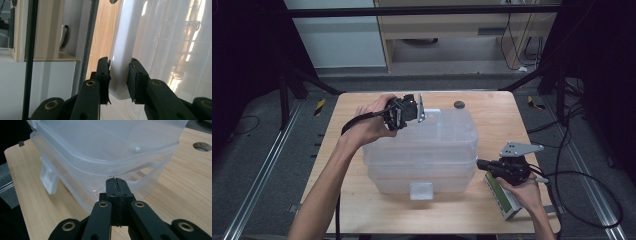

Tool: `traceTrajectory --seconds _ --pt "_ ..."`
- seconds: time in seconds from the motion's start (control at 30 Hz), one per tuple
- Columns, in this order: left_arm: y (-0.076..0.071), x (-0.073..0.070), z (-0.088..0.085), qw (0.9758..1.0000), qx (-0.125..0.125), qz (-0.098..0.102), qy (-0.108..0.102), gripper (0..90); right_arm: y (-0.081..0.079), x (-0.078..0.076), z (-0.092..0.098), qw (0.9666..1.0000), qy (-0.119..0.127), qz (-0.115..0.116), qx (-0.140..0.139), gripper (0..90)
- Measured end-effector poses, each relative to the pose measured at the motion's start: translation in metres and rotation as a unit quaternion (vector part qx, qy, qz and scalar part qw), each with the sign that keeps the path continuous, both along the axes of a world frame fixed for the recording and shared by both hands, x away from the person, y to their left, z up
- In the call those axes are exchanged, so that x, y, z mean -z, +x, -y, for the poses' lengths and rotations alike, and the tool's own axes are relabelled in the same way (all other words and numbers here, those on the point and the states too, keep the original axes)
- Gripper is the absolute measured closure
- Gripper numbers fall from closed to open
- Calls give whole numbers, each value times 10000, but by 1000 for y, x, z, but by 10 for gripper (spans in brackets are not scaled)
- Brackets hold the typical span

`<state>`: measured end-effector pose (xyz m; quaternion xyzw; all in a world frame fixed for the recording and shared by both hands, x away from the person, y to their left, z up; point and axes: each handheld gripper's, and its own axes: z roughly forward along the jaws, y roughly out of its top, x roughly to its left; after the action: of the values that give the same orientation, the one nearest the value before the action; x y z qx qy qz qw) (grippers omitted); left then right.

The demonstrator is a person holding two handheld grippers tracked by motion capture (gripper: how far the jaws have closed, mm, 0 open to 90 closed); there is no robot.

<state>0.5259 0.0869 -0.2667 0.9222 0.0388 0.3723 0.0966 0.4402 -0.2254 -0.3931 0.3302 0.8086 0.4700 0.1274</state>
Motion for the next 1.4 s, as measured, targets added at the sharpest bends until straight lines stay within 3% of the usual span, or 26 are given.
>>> traceTrajectory --seconds 0.8,1.17,1.27,1.4 --pt "1 1 -3 9999 -49 -32 -151 712 0 -2 -5 9999 66 44 -81 900" --pt "-4 -4 -10 9984 88 -134 -550 577 0 -4 -4 9999 122 95 -47 900" --pt "-7 -9 -21 9964 -1 -142 -834 572 0 -4 -4 9999 137 84 -43 900" --pt "-10 -12 -30 9943 -113 -153 -1046 572 0 -4 -4 9998 144 91 -37 900"
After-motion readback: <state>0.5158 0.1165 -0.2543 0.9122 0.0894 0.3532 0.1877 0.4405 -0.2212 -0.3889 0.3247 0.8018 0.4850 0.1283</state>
